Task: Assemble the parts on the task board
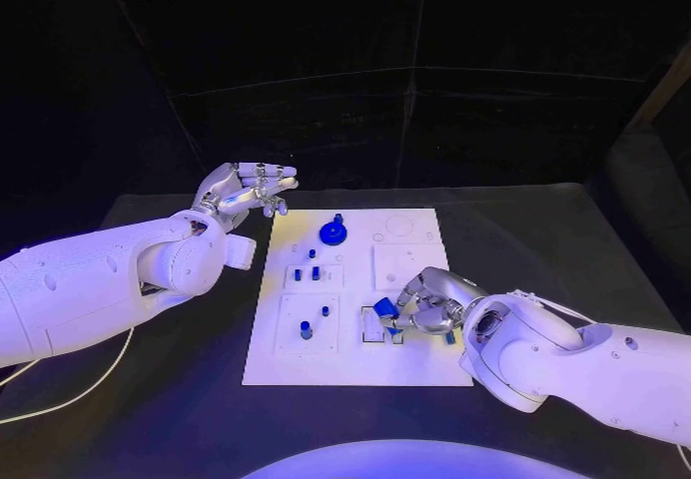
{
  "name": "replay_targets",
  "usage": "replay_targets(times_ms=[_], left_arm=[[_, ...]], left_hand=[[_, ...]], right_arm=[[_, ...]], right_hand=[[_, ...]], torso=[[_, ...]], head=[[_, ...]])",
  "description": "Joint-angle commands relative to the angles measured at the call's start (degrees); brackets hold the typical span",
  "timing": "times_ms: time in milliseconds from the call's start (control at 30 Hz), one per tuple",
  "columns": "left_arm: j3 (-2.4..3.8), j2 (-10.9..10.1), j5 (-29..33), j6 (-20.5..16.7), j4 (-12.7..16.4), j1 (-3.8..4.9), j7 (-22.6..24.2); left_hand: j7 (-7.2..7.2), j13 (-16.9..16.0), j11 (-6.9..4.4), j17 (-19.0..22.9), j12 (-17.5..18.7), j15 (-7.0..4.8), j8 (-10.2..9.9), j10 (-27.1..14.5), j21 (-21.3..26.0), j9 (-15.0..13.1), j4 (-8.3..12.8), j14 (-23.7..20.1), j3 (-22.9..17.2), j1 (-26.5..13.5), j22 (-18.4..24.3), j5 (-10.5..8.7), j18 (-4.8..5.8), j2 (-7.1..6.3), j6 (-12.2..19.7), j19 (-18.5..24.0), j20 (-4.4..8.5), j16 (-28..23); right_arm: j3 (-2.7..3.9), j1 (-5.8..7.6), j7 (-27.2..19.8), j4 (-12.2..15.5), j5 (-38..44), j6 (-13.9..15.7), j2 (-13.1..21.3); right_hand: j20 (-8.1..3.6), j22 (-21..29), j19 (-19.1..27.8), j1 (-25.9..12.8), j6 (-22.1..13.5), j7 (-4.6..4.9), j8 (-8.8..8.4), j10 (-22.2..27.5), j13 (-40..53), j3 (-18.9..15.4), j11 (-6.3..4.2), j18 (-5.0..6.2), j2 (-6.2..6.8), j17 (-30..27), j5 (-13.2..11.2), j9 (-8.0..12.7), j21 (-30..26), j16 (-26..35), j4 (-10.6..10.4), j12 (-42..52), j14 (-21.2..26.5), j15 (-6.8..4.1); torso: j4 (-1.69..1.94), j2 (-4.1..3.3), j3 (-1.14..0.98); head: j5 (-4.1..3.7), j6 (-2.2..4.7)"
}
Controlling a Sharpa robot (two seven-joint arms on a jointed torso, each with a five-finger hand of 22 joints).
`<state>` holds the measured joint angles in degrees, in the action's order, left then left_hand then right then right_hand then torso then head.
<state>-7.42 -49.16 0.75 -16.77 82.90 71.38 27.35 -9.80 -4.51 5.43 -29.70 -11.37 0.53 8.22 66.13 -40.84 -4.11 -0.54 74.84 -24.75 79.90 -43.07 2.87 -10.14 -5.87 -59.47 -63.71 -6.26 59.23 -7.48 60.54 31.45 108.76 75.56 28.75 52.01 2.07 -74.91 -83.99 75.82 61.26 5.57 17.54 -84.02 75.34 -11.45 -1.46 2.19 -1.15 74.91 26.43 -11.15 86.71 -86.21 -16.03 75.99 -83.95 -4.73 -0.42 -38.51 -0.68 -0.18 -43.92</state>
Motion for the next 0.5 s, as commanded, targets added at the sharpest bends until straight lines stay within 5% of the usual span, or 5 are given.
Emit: replay_targets(times_ms=[33, 500], left_arm=[[0.05, 0.0, 0.1, 0.6, 0.2, 0.08, 0.4], [0.05, 0.2, 0.1, 0.6, 0.1, 0.08, 0.3]], left_hand=[[0.15, 0.0, -0.08, -0.1, -0.3, 0.0, 0.2, -0.2, 0.3, -0.1, 0.1, -0.1, 0.3, -0.3, 0.1, 0.14, -0.38, 0.32, -0.4, -0.2, -0.26, 0.3], [0.15, 0.0, -0.08, -0.1, -0.3, -0.01, 0.2, -0.2, 0.3, -0.1, 0.1, -0.1, 0.3, -0.4, 0.1, 0.14, -0.38, 0.28, -0.4, -0.2, -0.25, 0.4]], right_arm=[[0.03, 0.07, 0.1, -0.6, -1.1, -2.0, -0.9], [0.04, 0.07, 2.3, -2.4, -1.2, -4.0, -3.6]], right_hand=[[-0.66, -9.9, -2.5, 0.3, 4.0, -3.39, 1.95, -0.5, 1.8, -0.1, -0.5, -0.85, -1.23, 5.9, -0.5, -4.1, 0.4, -0.4, -0.3, -0.2, -4.3, -0.53], [-1.27, -10.2, -2.7, -1.9, 5.3, -4.17, 3.17, -1.3, 2.8, -1.4, -1.18, -0.91, -2.41, 6.6, -1.5, -6.3, 0.6, -0.7, -0.5, 0.5, -4.4, -1.13]], torso=[[0.05, -0.09, 0.01], [-0.06, -0.02, -0.02]], head=[[0.11, -0.04], [0.4, -0.43]])
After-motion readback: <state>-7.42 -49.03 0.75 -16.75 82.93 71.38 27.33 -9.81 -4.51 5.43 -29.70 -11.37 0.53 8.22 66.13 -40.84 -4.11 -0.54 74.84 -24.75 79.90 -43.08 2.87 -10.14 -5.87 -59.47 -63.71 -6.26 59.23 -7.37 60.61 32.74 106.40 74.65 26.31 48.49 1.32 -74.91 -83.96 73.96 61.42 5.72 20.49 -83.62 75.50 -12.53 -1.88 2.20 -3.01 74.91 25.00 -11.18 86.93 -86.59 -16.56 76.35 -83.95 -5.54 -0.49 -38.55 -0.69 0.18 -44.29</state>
